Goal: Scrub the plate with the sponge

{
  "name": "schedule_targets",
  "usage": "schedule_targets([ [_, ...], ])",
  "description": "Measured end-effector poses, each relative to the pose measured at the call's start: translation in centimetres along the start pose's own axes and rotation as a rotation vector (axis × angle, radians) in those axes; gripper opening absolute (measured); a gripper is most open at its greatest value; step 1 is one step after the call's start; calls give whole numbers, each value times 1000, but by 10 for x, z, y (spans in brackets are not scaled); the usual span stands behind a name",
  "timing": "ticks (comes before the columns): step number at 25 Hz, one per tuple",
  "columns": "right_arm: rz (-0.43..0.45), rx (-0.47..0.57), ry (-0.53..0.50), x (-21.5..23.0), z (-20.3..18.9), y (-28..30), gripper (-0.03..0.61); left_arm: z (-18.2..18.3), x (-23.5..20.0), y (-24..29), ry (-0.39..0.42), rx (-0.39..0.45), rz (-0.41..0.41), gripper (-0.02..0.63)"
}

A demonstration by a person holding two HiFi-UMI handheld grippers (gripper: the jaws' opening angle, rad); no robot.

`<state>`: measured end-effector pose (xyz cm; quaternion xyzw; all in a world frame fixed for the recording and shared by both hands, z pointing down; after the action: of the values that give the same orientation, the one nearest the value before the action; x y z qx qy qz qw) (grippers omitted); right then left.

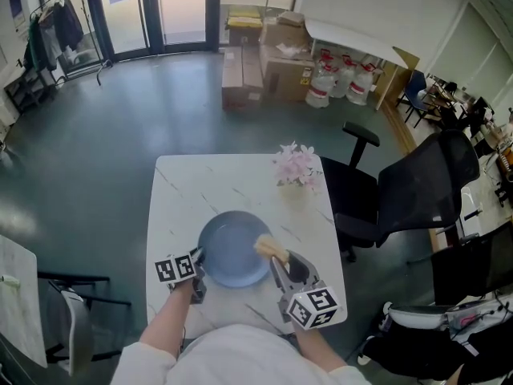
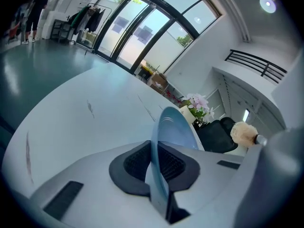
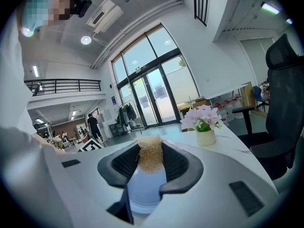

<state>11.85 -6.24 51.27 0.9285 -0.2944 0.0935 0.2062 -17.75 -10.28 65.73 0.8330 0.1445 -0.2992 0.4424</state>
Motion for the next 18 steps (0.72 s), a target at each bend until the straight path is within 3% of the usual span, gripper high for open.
schedule_targets([
  [7,18,21,-11,-3,11,-1,141,12,19,-30,-25,119,-76,43],
  [18,40,106,-71,-16,42,-9,141,37,48,-79,26,290,-147,44],
])
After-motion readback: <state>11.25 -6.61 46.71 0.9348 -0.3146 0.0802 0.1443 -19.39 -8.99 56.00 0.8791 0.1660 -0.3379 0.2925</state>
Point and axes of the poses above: the fingertips, and each gripper's own axes: y forward along the fingers, x to its right, z out of its top, the point moved 8 cm from there along -y, backward along the fingers, and after that the axes turned 6 degrees about -x, right-handed, at the moved point
